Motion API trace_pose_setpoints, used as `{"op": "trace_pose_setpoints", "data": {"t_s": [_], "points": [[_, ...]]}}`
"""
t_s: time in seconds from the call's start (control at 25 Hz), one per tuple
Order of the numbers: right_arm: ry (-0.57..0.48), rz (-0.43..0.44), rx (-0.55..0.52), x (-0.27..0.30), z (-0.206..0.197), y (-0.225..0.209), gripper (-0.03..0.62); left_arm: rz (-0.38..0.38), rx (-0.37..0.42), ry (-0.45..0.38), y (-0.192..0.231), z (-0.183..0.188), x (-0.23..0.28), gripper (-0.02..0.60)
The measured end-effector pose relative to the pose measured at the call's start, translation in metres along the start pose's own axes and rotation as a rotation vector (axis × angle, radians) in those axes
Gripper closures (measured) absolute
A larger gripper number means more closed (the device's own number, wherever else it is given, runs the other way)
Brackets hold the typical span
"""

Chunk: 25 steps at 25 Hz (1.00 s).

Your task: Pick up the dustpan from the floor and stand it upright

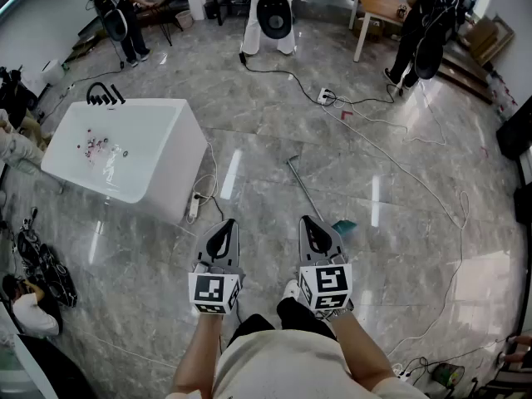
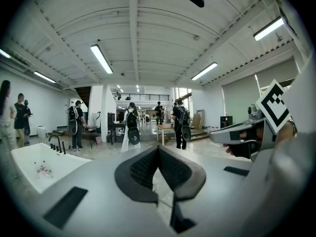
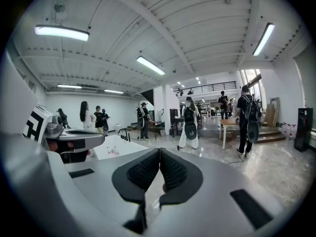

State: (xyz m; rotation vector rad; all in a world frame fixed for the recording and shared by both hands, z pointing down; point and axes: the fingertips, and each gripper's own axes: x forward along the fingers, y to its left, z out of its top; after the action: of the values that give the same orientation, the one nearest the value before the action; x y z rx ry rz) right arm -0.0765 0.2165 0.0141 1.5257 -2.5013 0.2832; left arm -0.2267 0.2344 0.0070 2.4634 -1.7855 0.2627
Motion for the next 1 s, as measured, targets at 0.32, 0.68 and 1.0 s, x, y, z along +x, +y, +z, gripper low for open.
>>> {"op": "trace_pose_setpoints", "data": {"t_s": [0.32, 0.68, 1.0], "points": [[0.01, 0.043, -0.051, 0.079, 0.025, -0.052, 0.577, 0.03, -0.001, -0.021, 0.019, 0.023, 0.091, 0.574], [0.051, -0.028, -0.022, 0.227, 0.037, -0.102, 0.577, -0.056, -0.013, -0.019, 0.095, 0.017, 0.244, 0.574], [0.07, -0.107, -0.015, 0.379, 0.081, -0.131, 0.577, -0.175, 0.066, -0.018, 0.186, 0.048, 0.387, 0.574]]}}
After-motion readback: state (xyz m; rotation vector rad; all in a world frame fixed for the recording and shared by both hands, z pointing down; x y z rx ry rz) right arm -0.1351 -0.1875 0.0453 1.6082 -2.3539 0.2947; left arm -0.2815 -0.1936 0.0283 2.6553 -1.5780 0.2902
